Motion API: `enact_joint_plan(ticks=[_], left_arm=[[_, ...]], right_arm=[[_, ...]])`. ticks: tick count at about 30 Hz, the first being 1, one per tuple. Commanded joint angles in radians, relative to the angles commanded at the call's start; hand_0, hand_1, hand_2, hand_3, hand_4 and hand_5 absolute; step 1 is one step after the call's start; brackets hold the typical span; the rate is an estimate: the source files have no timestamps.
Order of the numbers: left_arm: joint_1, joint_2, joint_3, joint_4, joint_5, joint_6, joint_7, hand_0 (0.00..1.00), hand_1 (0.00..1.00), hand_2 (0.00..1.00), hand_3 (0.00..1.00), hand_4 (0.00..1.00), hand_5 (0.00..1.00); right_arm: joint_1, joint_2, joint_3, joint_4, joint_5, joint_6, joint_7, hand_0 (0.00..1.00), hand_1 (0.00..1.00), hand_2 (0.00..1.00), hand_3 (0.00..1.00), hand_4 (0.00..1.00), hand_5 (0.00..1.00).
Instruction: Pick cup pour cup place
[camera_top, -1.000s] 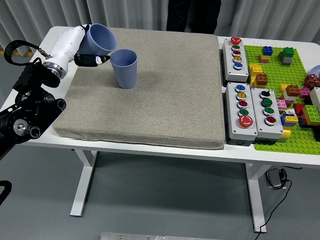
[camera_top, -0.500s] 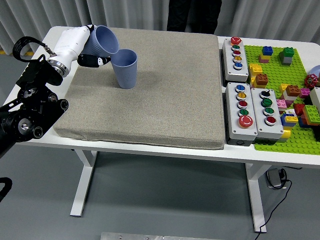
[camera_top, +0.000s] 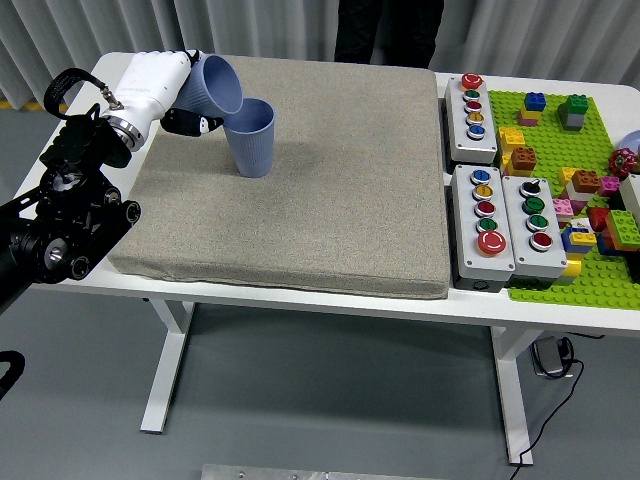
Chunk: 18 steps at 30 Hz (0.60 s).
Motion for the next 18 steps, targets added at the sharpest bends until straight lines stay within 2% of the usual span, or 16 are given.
enact_joint_plan(ticks=[14,18], left_arm=[[-0.015,0.004,0.011,-0.002,0.118,0.012,0.016,0.520,0.491,0.523,0.543,0.809,0.197],[-0.019,0.003,0.017,0.003,0.126,0.010,0.019,0.520,0.491,0.523,0.543,0.812,0.202]], right_arm=[[0.001,-0.002,-0.003,-0.001,0.005,-0.001,0.003,0.702,0.682,0.606,0.601,0.048,0.385],[0.003,-0.003,-0.004,-0.001,0.006,-0.001,0.003,0.702,0.682,0.606,0.601,0.048,0.383]])
